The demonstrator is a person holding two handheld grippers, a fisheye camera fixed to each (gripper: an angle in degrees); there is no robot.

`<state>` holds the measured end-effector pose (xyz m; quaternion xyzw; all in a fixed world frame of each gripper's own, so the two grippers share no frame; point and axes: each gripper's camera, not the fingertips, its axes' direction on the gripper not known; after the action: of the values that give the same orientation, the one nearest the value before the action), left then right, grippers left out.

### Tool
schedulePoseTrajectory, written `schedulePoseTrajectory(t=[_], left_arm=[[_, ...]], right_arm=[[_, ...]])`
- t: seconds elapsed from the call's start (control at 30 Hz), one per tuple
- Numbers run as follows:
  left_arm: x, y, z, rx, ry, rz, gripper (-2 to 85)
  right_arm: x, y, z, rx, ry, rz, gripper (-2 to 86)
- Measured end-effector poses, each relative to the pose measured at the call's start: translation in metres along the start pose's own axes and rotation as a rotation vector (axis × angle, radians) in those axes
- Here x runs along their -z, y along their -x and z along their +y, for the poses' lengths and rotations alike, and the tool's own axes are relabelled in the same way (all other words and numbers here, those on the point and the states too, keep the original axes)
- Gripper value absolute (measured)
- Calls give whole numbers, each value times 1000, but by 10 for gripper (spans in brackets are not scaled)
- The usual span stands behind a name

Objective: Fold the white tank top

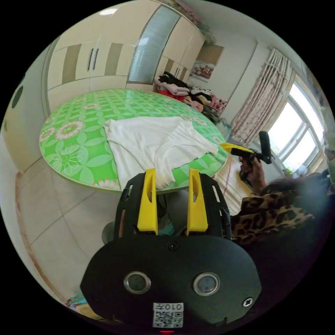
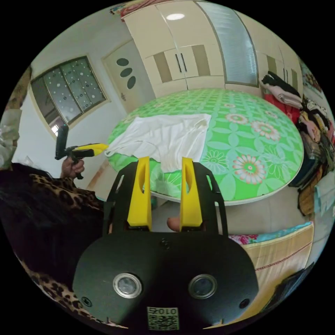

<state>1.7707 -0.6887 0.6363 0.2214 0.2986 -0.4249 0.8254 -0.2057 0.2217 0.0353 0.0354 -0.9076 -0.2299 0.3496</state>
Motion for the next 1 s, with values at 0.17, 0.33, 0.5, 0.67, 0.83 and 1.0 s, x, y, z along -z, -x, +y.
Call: schedulePoseTrajectory(t=[0.17,0.33,0.5,0.67,0.83,1.0], left_arm=[[2,-10,17,115,-63,-56,114],[-5,-12,23,176,-36,-73,105],[-16,-15,19,184,-25,-79,80],[-16,-13,19,200,-32,-86,65],[-16,-7,18,213,-41,-67,58],[-20,-4,15,213,-33,-64,42]], right_arm=[[-15,35,10,7,-7,101,124],[-35,54,16,1,30,137,123],[-38,64,18,-5,38,172,113],[-40,71,17,11,42,194,105],[-49,82,11,55,83,263,75],[-42,84,14,63,52,298,42]])
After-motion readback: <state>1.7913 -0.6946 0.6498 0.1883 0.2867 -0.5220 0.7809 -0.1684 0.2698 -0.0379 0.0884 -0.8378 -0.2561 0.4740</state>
